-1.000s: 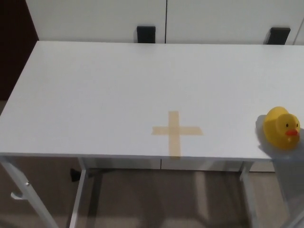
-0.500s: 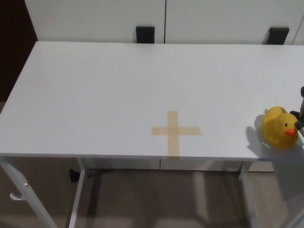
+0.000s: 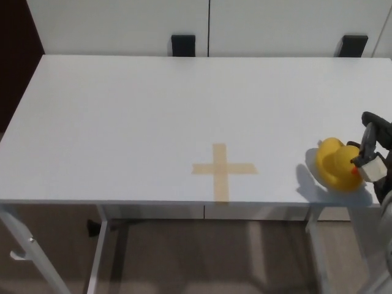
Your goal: The robot uses its right hand to push the yellow duck toy to the center of the white desk.
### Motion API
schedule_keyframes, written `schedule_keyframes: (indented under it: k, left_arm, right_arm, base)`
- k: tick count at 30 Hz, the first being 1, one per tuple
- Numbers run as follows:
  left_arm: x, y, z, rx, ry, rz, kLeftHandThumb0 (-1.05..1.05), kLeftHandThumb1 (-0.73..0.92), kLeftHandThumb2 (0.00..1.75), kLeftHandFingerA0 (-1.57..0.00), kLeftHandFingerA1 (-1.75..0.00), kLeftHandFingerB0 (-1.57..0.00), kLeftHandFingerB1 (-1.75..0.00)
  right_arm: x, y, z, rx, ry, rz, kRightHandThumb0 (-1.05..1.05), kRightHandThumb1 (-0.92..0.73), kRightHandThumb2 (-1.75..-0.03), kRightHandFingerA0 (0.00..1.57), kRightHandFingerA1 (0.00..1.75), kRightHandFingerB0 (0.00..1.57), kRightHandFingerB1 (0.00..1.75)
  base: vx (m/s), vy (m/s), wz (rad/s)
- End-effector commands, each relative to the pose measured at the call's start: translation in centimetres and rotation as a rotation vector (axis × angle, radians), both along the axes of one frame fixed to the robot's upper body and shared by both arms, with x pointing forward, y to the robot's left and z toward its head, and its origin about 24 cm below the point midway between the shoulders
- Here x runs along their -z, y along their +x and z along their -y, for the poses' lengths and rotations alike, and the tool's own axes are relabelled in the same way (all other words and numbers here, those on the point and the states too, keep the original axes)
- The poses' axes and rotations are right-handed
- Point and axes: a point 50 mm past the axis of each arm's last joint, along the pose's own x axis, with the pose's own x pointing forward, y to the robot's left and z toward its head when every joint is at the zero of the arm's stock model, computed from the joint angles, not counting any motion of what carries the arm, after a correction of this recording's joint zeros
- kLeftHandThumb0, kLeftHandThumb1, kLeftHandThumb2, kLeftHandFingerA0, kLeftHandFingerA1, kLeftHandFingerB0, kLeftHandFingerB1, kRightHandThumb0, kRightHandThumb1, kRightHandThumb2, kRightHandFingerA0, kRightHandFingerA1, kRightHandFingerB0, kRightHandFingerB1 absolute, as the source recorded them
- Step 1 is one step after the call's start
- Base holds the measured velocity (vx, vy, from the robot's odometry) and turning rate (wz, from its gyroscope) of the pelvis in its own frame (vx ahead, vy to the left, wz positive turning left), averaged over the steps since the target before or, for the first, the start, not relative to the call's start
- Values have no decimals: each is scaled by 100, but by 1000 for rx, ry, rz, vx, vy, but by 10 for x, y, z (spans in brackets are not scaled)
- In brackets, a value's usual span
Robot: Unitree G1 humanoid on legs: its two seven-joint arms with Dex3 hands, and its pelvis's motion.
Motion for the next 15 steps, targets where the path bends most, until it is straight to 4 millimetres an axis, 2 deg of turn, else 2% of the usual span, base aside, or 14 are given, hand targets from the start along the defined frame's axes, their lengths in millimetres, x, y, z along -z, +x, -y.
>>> schedule_keyframes:
  k: [1, 2, 3, 4, 5, 6, 7, 11, 12, 14, 15]
  left_arm:
    - [-4, 4, 0, 29, 37, 44, -8, 57, 85, -90, -85, -85, -86]
    - [-4, 4, 0, 30, 38, 42, -8, 57, 85, -90, -85, -85, -86]
    - [-4, 4, 0, 33, 37, 45, -7, 55, 91, -91, -87, -87, -87]
    - [-4, 4, 0, 36, 35, 49, -7, 55, 91, -91, -87, -87, -87]
    - [-4, 4, 0, 37, 34, 50, -9, 51, 96, -90, -88, -86, -88]
    - [-4, 4, 0, 37, 34, 51, -9, 51, 96, -90, -88, -86, -88]
    - [-3, 4, 0, 36, 33, 50, -7, 57, 89, -91, -86, -84, -86]
    - [-3, 4, 1, 33, 32, 48, -7, 56, 89, -90, -85, -84, -86]
    - [-3, 5, 1, 33, 32, 50, -9, 51, 99, -90, -88, -86, -88]
    - [-3, 5, 1, 34, 31, 52, -9, 51, 99, -90, -88, -86, -88]
    - [-3, 5, 1, 39, 34, 52, -7, 54, 90, -91, -86, -84, -87]
  right_arm:
    - [12, -3, -20, 21, 78, -30, -83, -78, -119, 41, 57, 29, 51]
    - [12, -3, -23, 23, 85, -26, -83, -78, -119, 41, 57, 29, 51]
    - [12, -2, -27, 26, 94, -24, -89, -92, -79, 44, 48, 37, 42]
    - [13, -2, -30, 28, 101, -23, -89, -92, -79, 44, 48, 37, 42]
    - [13, -2, -34, 23, 106, -21, -83, -78, -118, 40, 58, 32, 53]
    - [13, -2, -36, 18, 109, -19, -83, -78, -118, 40, 58, 32, 53]
    - [13, -1, -42, 12, 121, -19, -87, -92, -80, 46, 52, 37, 43]
    - [11, 2, -55, 0, 153, -13, -86, -92, -80, 46, 52, 37, 43]
    - [10, 2, -57, -1, 156, -10, -87, -92, -82, 48, 53, 35, 43]
    - [9, 3, -58, -1, 157, -9, -87, -92, -82, 48, 53, 35, 43]
    - [8, 4, -64, -9, 162, -5, -89, -92, -79, 46, 52, 37, 44]
  base:
    - [0, 0, 0]
    - [0, 0, 0]
    - [0, 0, 0]
    - [0, 0, 0]
    - [0, 0, 0]
    - [0, 0, 0]
    - [0, 0, 0]
    - [0, 0, 0]
    - [0, 0, 0]
    - [0, 0, 0]
    - [0, 0, 0]
